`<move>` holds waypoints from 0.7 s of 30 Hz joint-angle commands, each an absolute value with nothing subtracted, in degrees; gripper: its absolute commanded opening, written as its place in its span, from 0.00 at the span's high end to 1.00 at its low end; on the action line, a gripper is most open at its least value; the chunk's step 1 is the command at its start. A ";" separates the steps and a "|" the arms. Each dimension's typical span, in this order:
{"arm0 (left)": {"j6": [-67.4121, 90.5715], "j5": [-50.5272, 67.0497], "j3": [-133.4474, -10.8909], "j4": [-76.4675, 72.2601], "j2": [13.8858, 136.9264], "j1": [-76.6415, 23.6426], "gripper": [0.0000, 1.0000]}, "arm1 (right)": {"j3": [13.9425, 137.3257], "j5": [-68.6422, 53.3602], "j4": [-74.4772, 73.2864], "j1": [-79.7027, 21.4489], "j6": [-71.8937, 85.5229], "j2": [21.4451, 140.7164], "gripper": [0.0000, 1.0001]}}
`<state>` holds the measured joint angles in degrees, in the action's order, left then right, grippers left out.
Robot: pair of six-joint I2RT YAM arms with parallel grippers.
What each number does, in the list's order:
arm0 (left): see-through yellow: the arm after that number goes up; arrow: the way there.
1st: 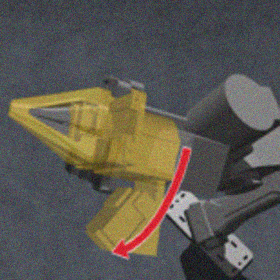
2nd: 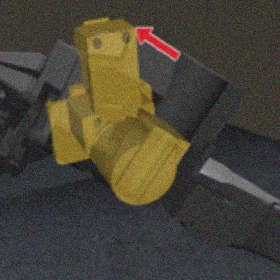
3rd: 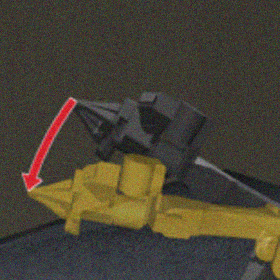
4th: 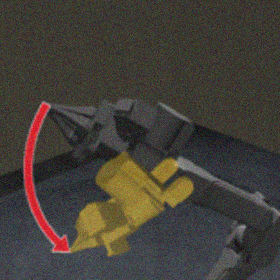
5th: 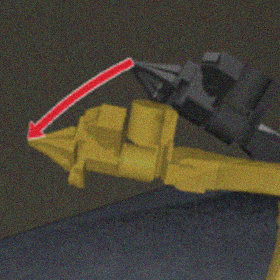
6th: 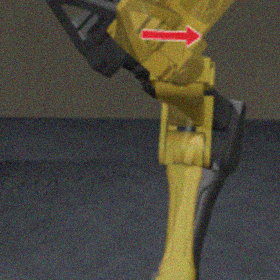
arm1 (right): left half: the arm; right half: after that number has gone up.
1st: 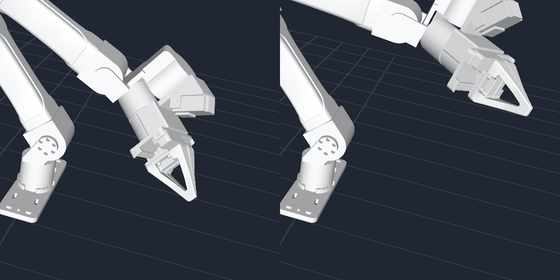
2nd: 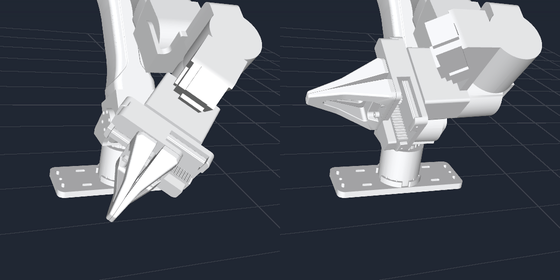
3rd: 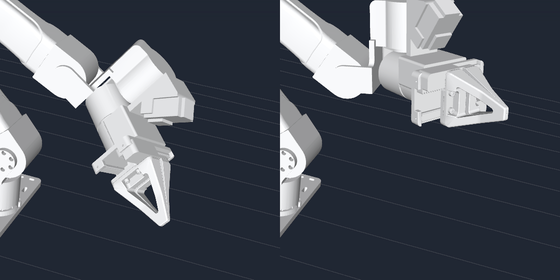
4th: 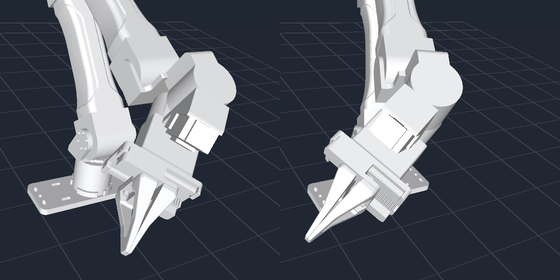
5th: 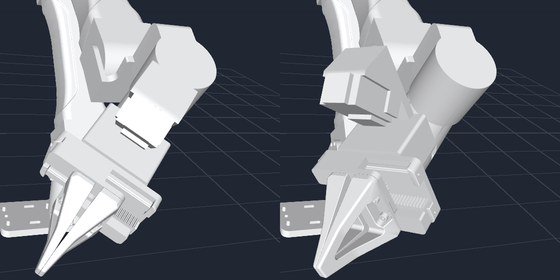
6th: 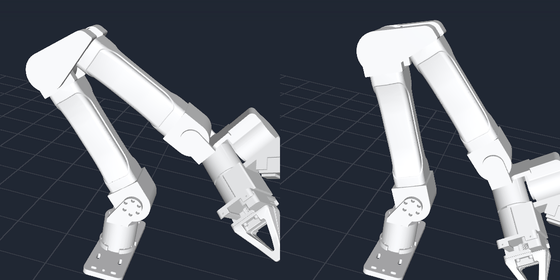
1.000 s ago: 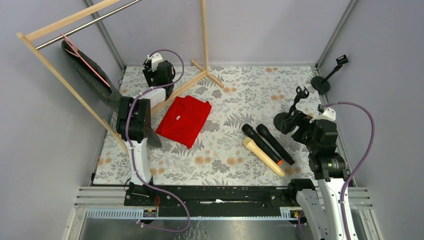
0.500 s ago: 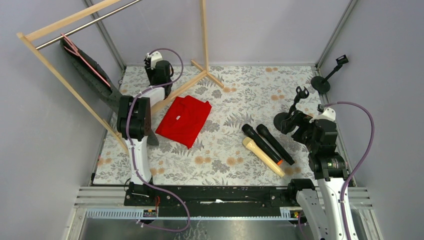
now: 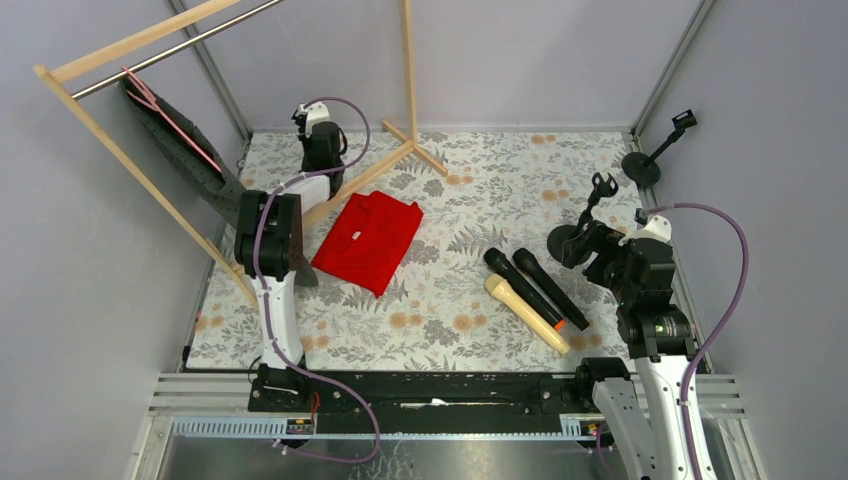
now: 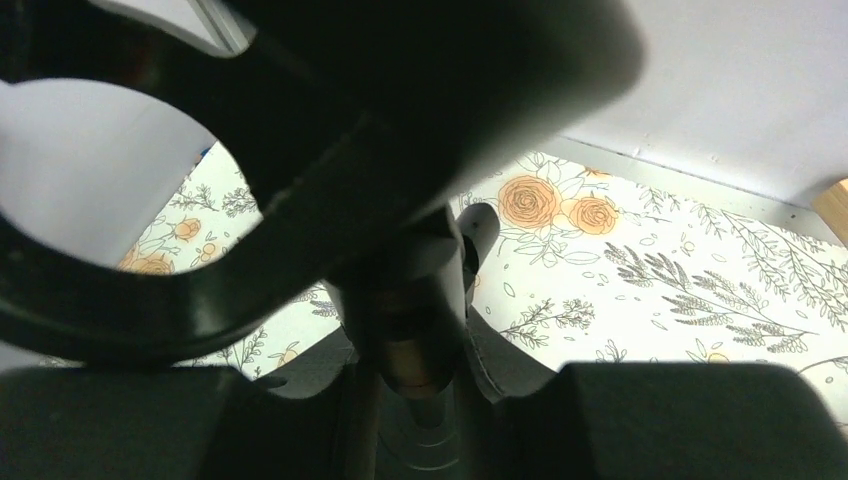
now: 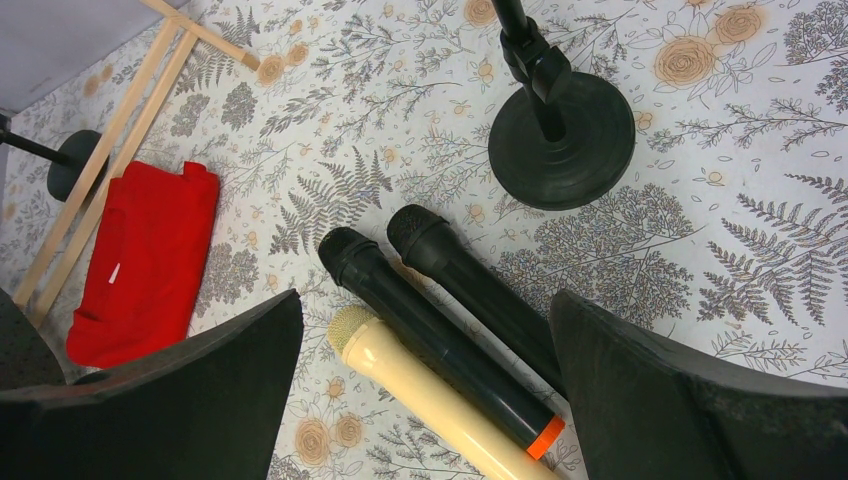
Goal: Attach the microphones to the stand
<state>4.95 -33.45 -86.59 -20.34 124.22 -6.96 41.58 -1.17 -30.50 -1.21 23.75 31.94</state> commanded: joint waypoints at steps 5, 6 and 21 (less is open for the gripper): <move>1.78 -26.42 -84.26 -26.29 113.45 -6.67 0.87 | 42.17 -1.49 -29.17 -0.99 23.29 32.34 0.00; 1.43 -25.85 -83.89 -26.40 112.60 -6.72 0.89 | 42.18 -1.44 -29.20 -0.97 23.27 32.26 0.00; -2.83 -25.19 -78.82 -26.14 99.00 -13.37 1.00 | 44.07 -1.82 -30.07 -0.97 24.40 30.56 0.00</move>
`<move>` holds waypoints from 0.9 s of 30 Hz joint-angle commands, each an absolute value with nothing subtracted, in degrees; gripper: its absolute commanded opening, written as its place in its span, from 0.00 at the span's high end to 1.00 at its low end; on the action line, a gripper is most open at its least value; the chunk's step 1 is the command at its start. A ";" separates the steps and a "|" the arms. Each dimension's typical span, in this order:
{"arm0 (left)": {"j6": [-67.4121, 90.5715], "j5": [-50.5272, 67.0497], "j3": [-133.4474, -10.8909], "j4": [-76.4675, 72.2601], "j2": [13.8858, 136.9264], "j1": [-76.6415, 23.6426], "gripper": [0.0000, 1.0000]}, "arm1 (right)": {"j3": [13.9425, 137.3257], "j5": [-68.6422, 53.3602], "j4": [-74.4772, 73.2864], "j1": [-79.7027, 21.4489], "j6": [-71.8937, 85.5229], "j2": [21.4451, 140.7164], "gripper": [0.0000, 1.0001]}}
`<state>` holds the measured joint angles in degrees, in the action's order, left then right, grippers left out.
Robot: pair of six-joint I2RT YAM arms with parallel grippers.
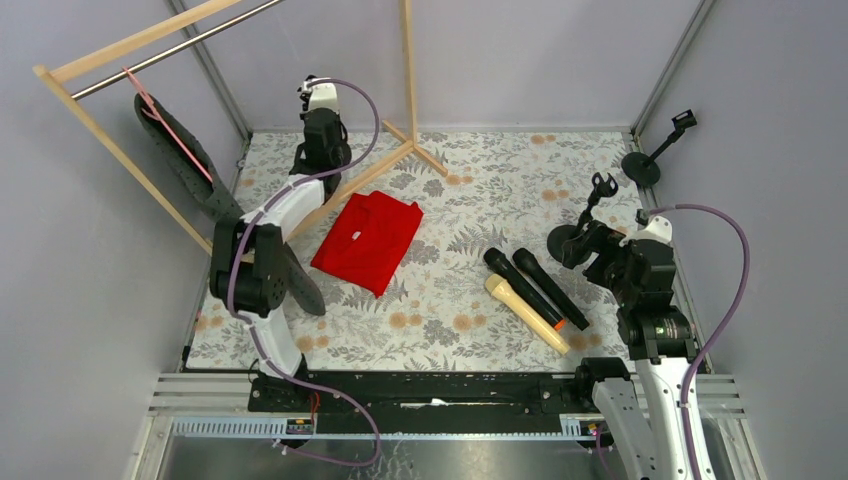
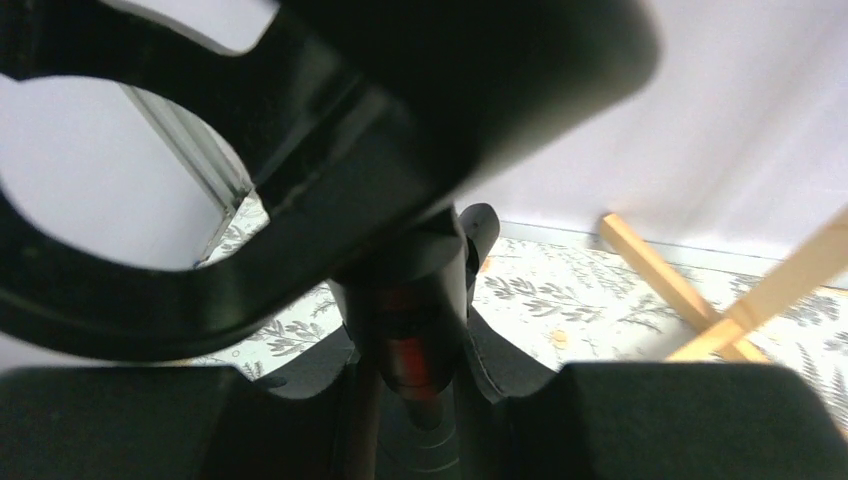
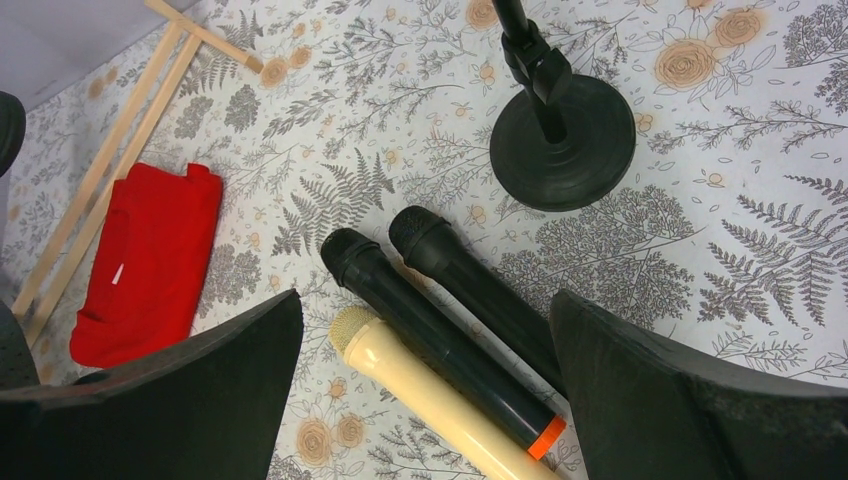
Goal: Attach the microphones to the stand
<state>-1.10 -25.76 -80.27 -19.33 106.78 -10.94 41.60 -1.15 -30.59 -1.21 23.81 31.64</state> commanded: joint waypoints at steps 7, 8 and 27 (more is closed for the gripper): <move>0.64 -15.66 -68.58 -24.41 88.55 -20.22 1.00 | 45.12 -4.33 -30.88 -0.96 25.98 29.22 0.00; 1.75 -12.27 -67.13 -24.02 87.12 -21.09 1.00 | 45.58 -4.45 -31.49 -0.92 26.04 29.22 0.00; 9.83 21.08 -39.97 -30.11 69.19 -38.30 1.00 | 54.35 -10.78 -37.72 -0.97 18.89 31.42 0.00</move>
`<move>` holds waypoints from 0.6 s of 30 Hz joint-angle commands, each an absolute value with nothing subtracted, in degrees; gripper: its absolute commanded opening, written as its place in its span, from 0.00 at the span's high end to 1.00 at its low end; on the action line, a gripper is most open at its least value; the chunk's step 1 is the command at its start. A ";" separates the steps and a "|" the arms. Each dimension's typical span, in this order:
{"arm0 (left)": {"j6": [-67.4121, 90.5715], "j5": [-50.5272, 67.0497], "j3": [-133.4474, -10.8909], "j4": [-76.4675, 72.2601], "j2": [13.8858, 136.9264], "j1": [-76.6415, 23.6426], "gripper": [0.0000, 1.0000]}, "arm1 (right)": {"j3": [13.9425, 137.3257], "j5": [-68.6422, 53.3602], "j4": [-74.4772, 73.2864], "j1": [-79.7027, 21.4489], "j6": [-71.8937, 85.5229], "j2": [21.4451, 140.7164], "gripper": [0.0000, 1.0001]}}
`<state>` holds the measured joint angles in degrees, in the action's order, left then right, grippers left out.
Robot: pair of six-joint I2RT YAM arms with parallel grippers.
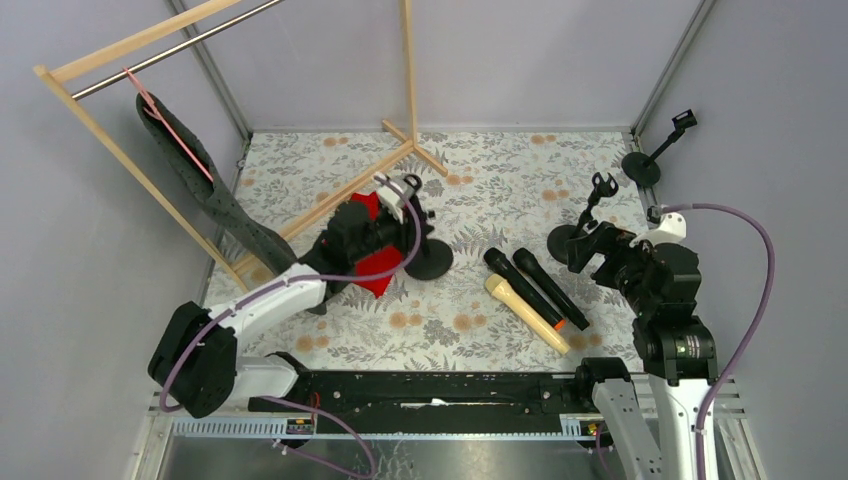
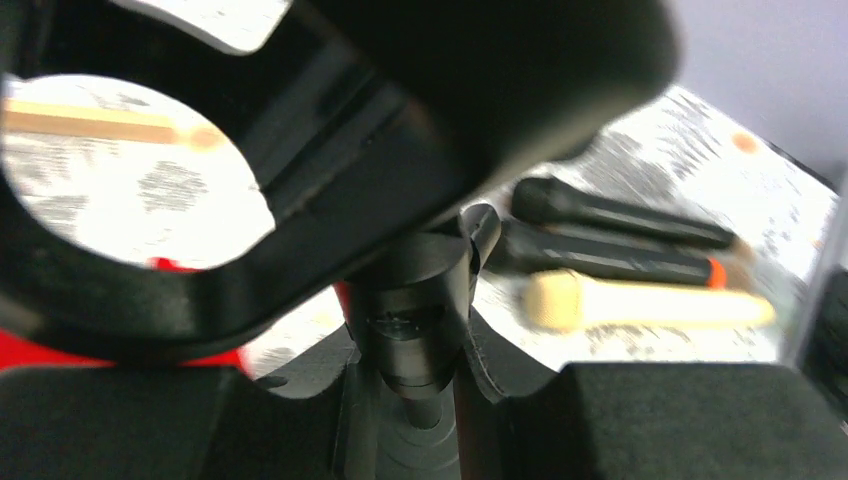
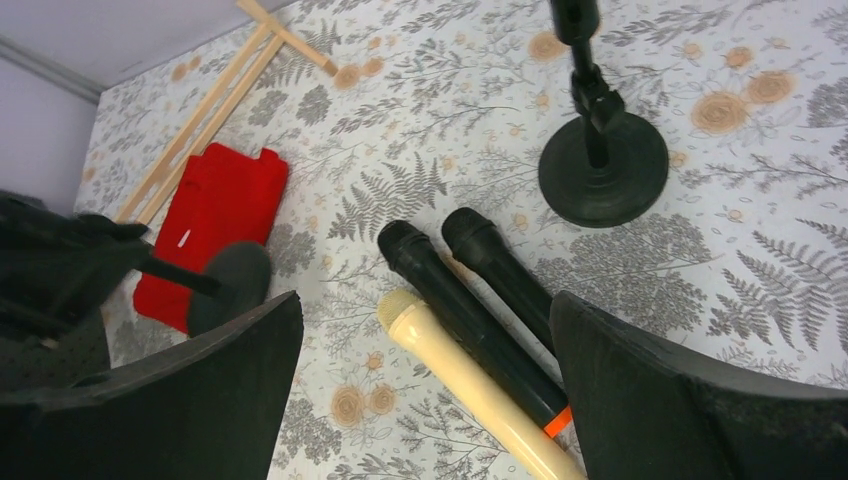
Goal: Attach the microphones to the stand
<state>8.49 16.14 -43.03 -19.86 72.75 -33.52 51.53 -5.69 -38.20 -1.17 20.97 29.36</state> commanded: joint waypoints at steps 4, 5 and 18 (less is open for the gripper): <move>10.75 26.68 -32.92 -37.30 67.25 -41.88 1.00 | 55.28 -17.15 -38.64 -0.98 18.69 35.83 0.04; 10.62 26.97 -30.66 -39.87 66.54 -42.56 1.00 | 54.95 -18.82 -38.55 -0.99 18.68 36.72 0.05; -4.33 24.70 -23.27 -39.30 64.80 -48.39 1.00 | 51.96 -11.54 -41.99 -20.40 20.43 47.15 0.08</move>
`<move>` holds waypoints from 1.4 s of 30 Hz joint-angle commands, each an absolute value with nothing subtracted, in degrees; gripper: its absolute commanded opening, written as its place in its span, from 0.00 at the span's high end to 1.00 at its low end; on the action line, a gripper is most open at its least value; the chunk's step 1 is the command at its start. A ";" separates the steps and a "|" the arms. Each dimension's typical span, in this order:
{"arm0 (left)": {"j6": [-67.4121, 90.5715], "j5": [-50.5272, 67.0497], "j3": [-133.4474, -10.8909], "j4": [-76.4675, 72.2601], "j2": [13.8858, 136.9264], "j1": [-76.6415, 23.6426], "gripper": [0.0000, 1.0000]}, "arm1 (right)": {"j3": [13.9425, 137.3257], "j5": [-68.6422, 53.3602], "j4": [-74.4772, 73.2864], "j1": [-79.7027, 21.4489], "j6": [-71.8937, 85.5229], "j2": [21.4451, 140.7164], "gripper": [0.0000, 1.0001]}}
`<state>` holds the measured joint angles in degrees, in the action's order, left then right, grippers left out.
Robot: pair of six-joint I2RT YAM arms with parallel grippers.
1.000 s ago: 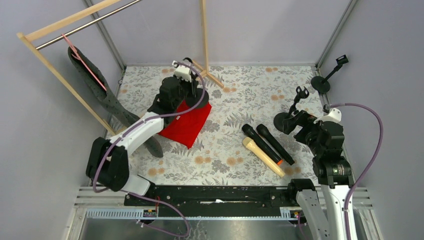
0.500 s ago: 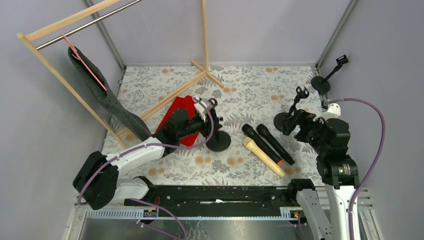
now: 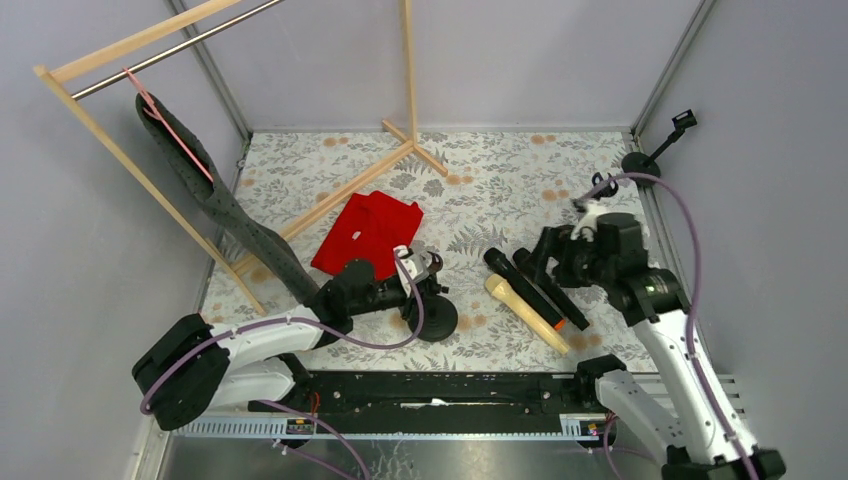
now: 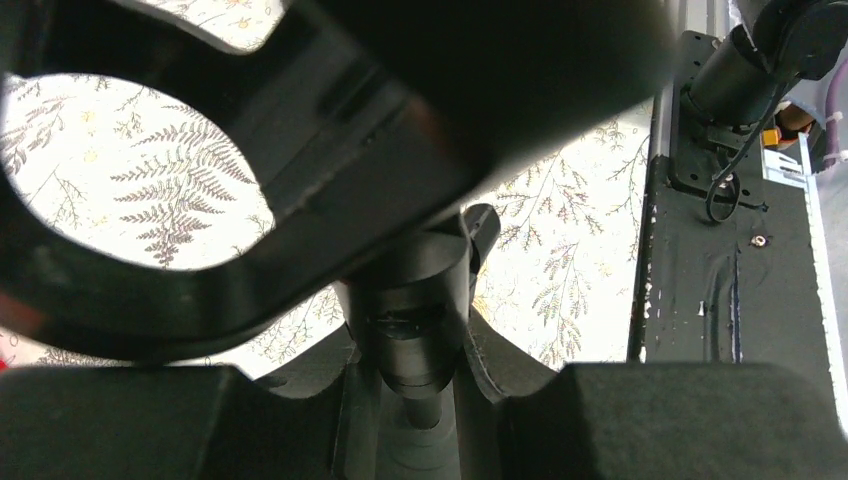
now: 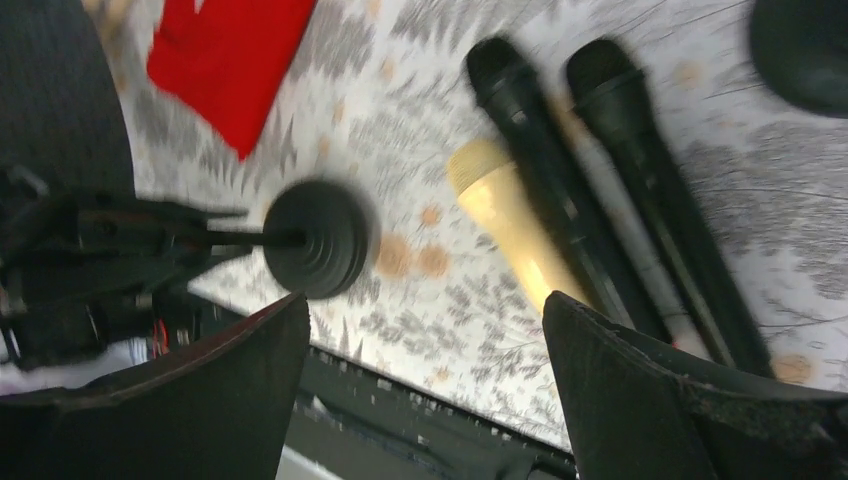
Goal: Attach the microphones to the stand
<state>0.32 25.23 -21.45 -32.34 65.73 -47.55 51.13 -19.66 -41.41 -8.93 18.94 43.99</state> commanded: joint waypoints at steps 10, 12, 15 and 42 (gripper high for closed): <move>-3.96 19.20 -20.22 -37.76 59.40 -48.92 1.00 | 61.38 3.07 -44.11 -35.95 14.17 70.54 0.12; -4.01 17.82 -20.13 -37.01 58.45 -49.11 1.00 | 63.44 4.28 -45.37 -35.95 10.19 73.35 0.11; -3.90 16.01 -20.04 -36.67 57.76 -49.53 1.00 | 65.21 5.17 -47.78 -35.95 4.84 77.33 0.10; -3.77 10.51 -20.72 -35.64 57.62 -52.14 1.00 | 63.72 -0.41 -45.44 -36.05 -1.82 94.03 0.37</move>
<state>-3.22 11.62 -19.33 -29.19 59.72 -51.79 63.75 -0.69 -46.85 -35.57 -0.21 92.92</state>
